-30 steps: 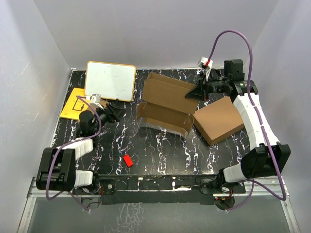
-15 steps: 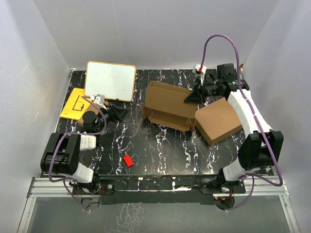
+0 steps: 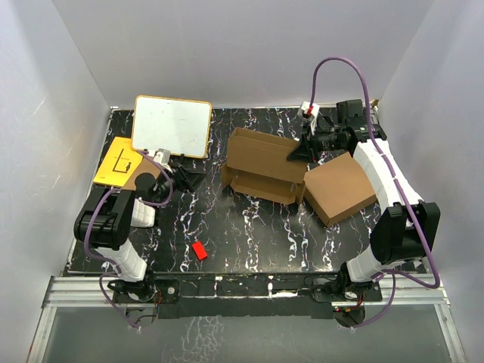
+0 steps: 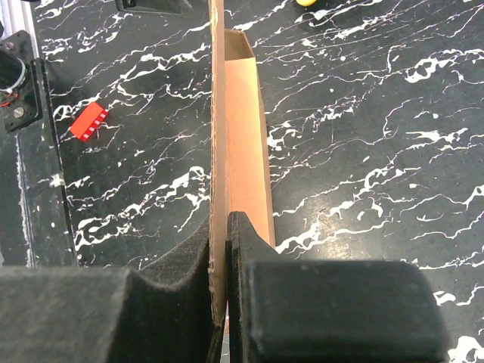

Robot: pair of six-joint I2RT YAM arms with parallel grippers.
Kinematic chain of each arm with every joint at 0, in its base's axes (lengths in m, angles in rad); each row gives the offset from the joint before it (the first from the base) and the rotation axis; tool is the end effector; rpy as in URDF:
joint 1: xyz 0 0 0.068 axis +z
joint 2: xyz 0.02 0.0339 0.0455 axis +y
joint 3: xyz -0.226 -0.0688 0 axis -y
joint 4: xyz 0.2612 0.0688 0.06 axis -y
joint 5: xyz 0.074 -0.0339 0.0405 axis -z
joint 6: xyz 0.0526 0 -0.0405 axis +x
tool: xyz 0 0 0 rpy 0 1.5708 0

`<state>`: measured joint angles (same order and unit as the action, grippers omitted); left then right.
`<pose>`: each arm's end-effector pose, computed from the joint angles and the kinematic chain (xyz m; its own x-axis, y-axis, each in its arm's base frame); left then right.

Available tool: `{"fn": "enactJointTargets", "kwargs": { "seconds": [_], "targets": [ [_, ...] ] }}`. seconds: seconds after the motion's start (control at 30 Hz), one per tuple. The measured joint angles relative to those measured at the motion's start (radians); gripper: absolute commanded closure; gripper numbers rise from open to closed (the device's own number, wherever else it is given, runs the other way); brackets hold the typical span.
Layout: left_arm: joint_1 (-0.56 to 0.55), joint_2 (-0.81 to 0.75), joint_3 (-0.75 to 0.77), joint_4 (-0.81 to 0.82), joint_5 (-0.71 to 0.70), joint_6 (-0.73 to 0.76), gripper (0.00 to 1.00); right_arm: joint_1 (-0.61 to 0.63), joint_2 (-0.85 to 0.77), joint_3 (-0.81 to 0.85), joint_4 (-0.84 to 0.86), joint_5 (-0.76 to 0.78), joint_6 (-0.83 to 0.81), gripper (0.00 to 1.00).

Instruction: Fold the paper box

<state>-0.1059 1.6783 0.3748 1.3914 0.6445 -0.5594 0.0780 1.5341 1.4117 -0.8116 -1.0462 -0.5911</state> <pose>0.2818 -0.0617 0.1123 -0.2867 -0.3961 -0.8723 0.6224 0.6152 -0.4839 0.3334 0.0717 0.2863 -0.3579 -0.3079 -0.8815 -0.9051 0.3464 0.2464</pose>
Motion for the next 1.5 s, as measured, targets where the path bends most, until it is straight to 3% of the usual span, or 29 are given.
{"fn": "enactJointTargets", "kwargs": {
  "seconds": [0.43, 0.73, 1.5],
  "targets": [
    [-0.052, 0.152, 0.170, 0.002, 0.039, 0.077, 0.40, 0.012, 0.010, 0.011, -0.001, 0.023, -0.022, 0.92],
    [-0.071, 0.291, 0.221, 0.126, 0.114, 0.094, 0.39, 0.012, 0.038, 0.056, -0.001, 0.024, -0.002, 0.92],
    [-0.116, 0.373, 0.290, 0.172, 0.206, 0.155, 0.37, 0.012, 0.069, 0.066, -0.031, -0.013, -0.003, 0.92]
  ]
}}
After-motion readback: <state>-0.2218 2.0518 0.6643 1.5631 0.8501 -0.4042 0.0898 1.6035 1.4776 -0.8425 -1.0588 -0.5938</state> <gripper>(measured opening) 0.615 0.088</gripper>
